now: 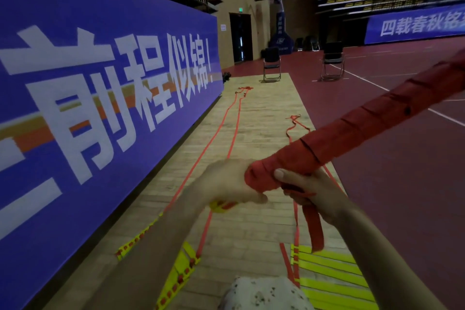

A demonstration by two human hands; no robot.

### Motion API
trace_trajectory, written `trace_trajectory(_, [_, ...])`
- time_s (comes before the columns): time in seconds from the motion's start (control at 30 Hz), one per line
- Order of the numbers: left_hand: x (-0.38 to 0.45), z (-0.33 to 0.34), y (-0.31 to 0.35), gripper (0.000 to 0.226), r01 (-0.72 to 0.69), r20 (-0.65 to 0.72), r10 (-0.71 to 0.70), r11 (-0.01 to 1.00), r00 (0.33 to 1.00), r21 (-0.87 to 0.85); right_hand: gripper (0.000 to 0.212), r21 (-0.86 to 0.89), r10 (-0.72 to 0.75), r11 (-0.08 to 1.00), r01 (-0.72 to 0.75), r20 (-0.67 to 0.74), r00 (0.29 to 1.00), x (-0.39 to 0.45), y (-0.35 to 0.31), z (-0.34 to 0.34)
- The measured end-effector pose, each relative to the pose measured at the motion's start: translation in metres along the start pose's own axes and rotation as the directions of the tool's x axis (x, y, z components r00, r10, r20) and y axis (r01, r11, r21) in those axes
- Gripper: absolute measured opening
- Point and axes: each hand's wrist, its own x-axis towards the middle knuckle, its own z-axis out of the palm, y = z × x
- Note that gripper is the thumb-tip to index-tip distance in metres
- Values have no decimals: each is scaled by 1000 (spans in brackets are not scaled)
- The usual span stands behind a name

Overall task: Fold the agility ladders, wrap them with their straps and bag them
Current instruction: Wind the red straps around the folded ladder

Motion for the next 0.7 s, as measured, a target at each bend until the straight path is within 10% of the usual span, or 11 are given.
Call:
trace_trajectory(0.1, [8, 2, -2, 28, -73, -97, 54, 975, 994, -208, 18, -32, -1, 999, 2, 25, 1000, 3, -3, -1])
trace_trajectory(0.27, [3, 23, 7, 33, -7, -604, 131, 979, 786, 202, 40, 29, 168, 985, -168, -8, 986, -1, -3, 5])
trace_trajectory(0.5, [13, 49, 5, 51, 148, -713, 467, 774, 523, 615, 33, 350, 335, 891, -289, -75, 939, 4, 6, 13])
trace_trajectory(0.6, [11, 38, 11, 63, 43, -540, 371, 794, 756, 606, 25, 385, 322, 886, -257, -113, 940, 3, 19, 7])
trace_trajectory(0.67, [16, 22, 7, 66, -77, -142, 130, 940, 981, 331, 24, 352, 296, 906, -238, -122, 948, -3, 29, 1])
trace_trajectory(0.7, [20, 13, 5, 64, -71, 111, 63, 995, 992, 72, 27, 326, 282, 917, -231, -117, 952, -6, 32, -1])
